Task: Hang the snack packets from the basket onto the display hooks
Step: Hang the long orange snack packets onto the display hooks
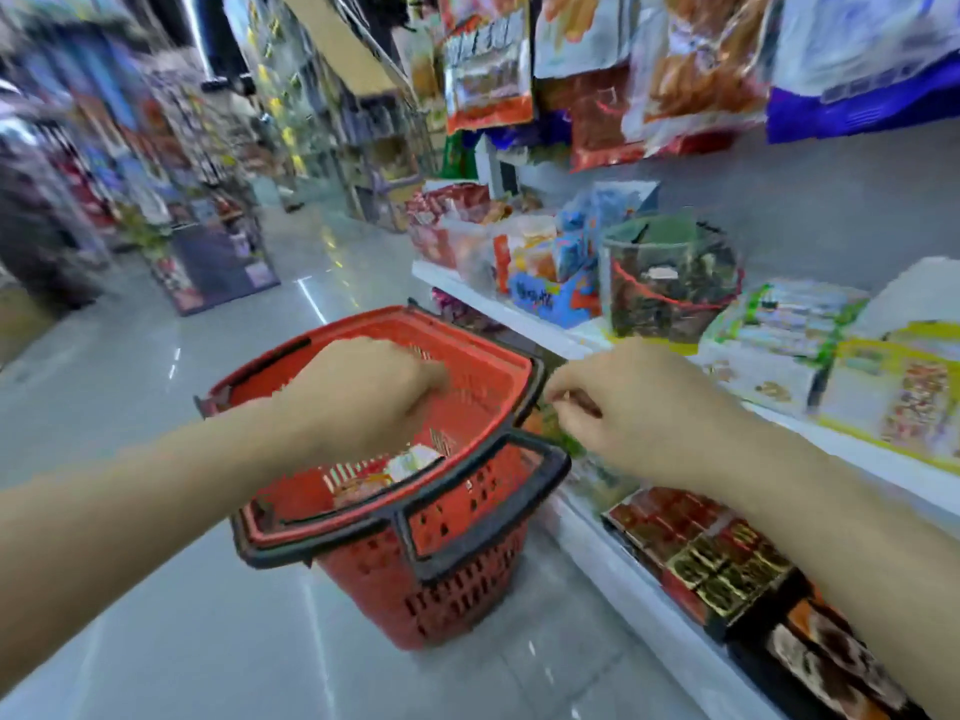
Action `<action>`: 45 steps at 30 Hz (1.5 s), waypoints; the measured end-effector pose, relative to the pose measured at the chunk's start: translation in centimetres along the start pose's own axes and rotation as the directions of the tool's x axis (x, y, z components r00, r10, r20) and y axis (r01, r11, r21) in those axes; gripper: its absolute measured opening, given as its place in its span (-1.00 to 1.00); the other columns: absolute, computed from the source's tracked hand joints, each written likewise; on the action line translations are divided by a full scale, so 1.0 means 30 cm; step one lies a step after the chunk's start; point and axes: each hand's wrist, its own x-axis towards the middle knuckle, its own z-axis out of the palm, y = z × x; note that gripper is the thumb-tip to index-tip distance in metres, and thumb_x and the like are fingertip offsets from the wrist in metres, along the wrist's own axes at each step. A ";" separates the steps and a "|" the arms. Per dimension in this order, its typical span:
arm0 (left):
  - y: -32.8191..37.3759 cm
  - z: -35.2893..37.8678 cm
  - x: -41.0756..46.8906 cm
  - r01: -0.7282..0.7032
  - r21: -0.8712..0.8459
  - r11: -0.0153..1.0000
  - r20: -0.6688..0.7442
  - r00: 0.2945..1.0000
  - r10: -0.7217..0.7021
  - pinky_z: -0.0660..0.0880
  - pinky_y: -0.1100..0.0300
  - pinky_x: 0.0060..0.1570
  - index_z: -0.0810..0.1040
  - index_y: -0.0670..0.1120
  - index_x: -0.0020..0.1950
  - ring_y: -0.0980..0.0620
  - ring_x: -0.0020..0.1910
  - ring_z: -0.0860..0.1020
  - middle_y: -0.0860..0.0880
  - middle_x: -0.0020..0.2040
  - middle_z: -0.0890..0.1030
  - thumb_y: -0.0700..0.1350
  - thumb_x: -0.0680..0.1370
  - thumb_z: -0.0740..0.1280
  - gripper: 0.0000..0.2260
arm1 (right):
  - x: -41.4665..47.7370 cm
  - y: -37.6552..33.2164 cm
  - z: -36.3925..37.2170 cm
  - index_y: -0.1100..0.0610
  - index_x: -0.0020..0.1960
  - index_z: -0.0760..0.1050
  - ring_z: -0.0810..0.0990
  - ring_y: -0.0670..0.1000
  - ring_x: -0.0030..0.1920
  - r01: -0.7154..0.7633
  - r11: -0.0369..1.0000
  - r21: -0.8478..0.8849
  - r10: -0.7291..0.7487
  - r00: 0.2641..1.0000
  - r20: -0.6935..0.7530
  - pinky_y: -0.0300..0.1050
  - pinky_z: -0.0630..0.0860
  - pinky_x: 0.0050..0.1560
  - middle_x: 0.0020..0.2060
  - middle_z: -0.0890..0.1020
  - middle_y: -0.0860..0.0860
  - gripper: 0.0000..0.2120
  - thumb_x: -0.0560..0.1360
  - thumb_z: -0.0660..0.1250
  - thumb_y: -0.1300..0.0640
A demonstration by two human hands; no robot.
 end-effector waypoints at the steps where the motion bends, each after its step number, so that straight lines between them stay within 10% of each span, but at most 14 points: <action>1: -0.043 0.024 -0.023 0.041 -0.004 0.999 0.040 0.998 -0.040 0.55 0.03 -0.10 0.54 0.10 0.09 -0.08 0.00 0.60 0.05 0.00 0.65 0.05 0.42 -0.02 -0.59 | 0.015 -0.005 0.014 -0.01 0.01 0.58 0.57 0.10 -0.10 -0.006 0.997 0.073 0.006 1.000 0.005 -0.01 0.52 -0.16 -0.17 0.64 -0.02 -0.80 0.54 0.19 0.03; 12: -0.393 0.427 -0.030 0.053 -0.199 0.979 0.196 0.981 -0.013 0.50 0.14 -0.01 0.62 0.03 0.08 -0.03 0.04 0.58 0.03 0.04 0.65 -0.14 0.50 0.23 -0.76 | 0.288 -0.186 0.229 -0.07 0.26 0.52 0.56 -0.08 0.08 -0.111 0.974 0.199 0.098 0.993 0.073 -0.17 0.43 0.15 0.07 0.62 -0.13 -0.68 0.52 0.29 0.07; 21: -0.610 0.692 0.202 -0.265 -0.355 0.897 0.299 0.877 0.377 0.51 0.13 -0.02 0.64 -0.03 0.09 -0.05 -0.01 0.59 0.00 -0.02 0.67 -0.19 0.49 0.25 -0.74 | 0.751 -0.344 0.554 0.03 0.46 0.32 0.46 0.07 0.30 -0.264 0.964 -0.038 0.235 0.774 0.588 -0.22 0.35 0.16 0.33 0.49 0.03 -0.47 0.54 0.32 -0.05; 27: -0.593 0.914 0.303 -0.593 -0.245 0.767 0.568 0.553 0.609 0.47 0.13 -0.12 0.60 -0.05 0.17 -0.07 0.06 0.56 0.00 0.02 0.64 0.01 0.54 0.33 -0.74 | 0.867 -0.354 0.782 0.09 0.36 0.41 0.53 0.13 0.09 -0.299 0.948 -0.105 0.291 0.687 0.666 -0.12 0.45 0.03 0.11 0.58 0.06 -0.59 0.54 0.30 0.00; 33: -0.462 1.260 0.234 -0.803 -0.237 0.547 0.709 0.242 0.662 0.47 -0.10 0.15 0.05 -0.08 0.56 -0.24 0.30 0.45 -0.19 0.46 0.32 0.30 0.34 0.45 -0.02 | 0.840 -0.277 0.873 0.03 0.45 0.33 0.51 0.13 0.21 -0.409 0.909 -0.082 0.349 0.639 0.685 -0.12 0.44 0.06 0.27 0.54 0.07 -0.54 0.57 0.26 0.05; 37: -0.431 1.402 0.127 -0.816 -0.242 0.525 0.669 0.251 0.699 0.43 -0.30 0.18 -0.33 -0.11 0.53 -0.42 0.42 0.20 -0.34 0.51 -0.25 0.16 0.38 0.49 0.13 | 0.819 -0.246 0.900 0.04 0.45 0.32 0.50 0.12 0.24 -0.496 0.867 -0.051 0.389 0.608 0.692 -0.14 0.41 0.07 0.30 0.52 0.06 -0.54 0.57 0.26 0.08; 40: -0.443 1.384 0.154 -0.804 -0.284 0.522 0.575 0.293 0.764 0.54 -0.07 -0.07 -0.02 -0.18 0.55 -0.33 0.23 0.46 -0.35 0.46 0.21 -0.12 0.46 0.46 -0.16 | 0.812 -0.243 0.910 0.05 0.44 0.32 0.51 0.10 0.21 -0.539 0.842 -0.027 0.399 0.589 0.703 -0.21 0.35 -0.01 0.28 0.53 0.06 -0.54 0.56 0.27 0.10; 45: -0.568 1.260 0.339 -0.431 -0.554 0.713 0.400 0.613 0.681 0.39 0.24 -0.12 0.55 -0.08 0.21 -0.09 -0.01 0.57 -0.09 0.05 0.64 -0.23 0.46 0.35 -0.68 | 0.824 -0.247 0.885 -0.07 0.57 -0.03 0.41 0.03 0.34 -0.663 0.738 0.128 0.365 0.551 0.750 -0.14 0.36 0.29 0.45 0.34 0.00 -0.12 0.45 0.45 -0.09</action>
